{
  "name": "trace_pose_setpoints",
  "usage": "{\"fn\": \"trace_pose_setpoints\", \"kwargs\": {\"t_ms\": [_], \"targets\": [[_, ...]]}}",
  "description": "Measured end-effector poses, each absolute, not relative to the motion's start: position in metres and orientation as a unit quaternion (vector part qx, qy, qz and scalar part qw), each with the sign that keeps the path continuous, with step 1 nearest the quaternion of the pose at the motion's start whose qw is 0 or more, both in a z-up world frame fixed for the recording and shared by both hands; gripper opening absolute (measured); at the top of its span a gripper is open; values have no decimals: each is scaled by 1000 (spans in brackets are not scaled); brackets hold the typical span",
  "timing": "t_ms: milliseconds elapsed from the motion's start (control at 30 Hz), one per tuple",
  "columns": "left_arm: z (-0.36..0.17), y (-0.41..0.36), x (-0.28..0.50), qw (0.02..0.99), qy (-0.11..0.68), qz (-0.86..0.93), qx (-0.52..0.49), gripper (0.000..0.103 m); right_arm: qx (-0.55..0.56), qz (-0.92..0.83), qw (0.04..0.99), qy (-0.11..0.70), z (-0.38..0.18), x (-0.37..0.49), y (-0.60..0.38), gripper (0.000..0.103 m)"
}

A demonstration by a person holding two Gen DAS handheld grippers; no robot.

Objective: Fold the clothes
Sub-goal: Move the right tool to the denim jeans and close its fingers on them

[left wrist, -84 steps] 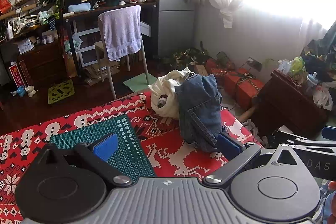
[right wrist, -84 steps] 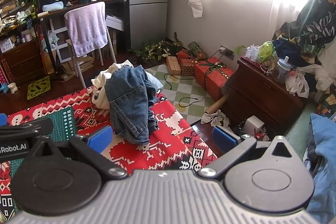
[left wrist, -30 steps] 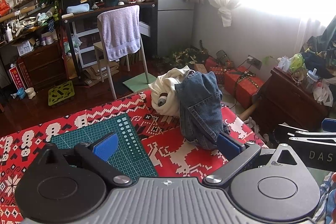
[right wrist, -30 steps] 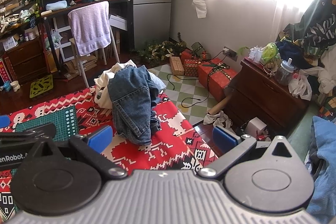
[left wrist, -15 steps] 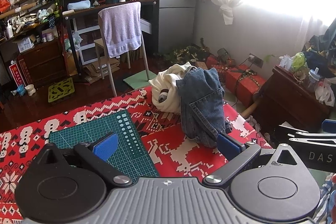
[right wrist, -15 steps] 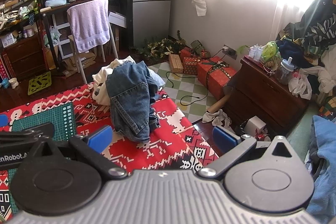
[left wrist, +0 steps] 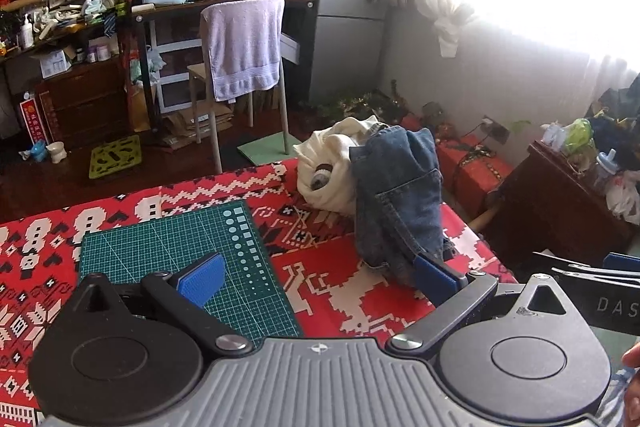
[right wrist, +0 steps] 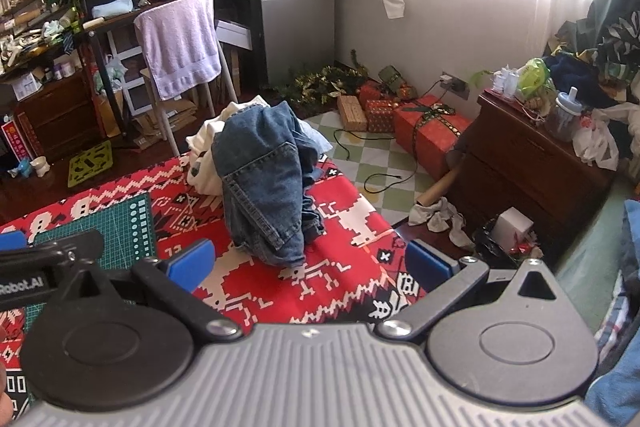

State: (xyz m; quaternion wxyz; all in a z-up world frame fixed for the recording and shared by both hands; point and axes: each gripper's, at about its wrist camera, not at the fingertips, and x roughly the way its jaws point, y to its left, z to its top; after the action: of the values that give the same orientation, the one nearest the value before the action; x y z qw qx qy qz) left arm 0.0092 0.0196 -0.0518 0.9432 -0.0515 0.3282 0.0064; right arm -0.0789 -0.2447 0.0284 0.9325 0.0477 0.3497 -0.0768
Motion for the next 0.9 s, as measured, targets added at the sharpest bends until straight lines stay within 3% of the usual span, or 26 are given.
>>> {"fn": "trace_pose_setpoints", "kwargs": {"t_ms": [433,900], "targets": [[-81,29,16,952,296,8,-75,101,44,-32,936,348,-13,-52,-234,103],[-126,36,51,930,363,33,-57,100,15,27,935,353,-59,-14,-230,103]]}}
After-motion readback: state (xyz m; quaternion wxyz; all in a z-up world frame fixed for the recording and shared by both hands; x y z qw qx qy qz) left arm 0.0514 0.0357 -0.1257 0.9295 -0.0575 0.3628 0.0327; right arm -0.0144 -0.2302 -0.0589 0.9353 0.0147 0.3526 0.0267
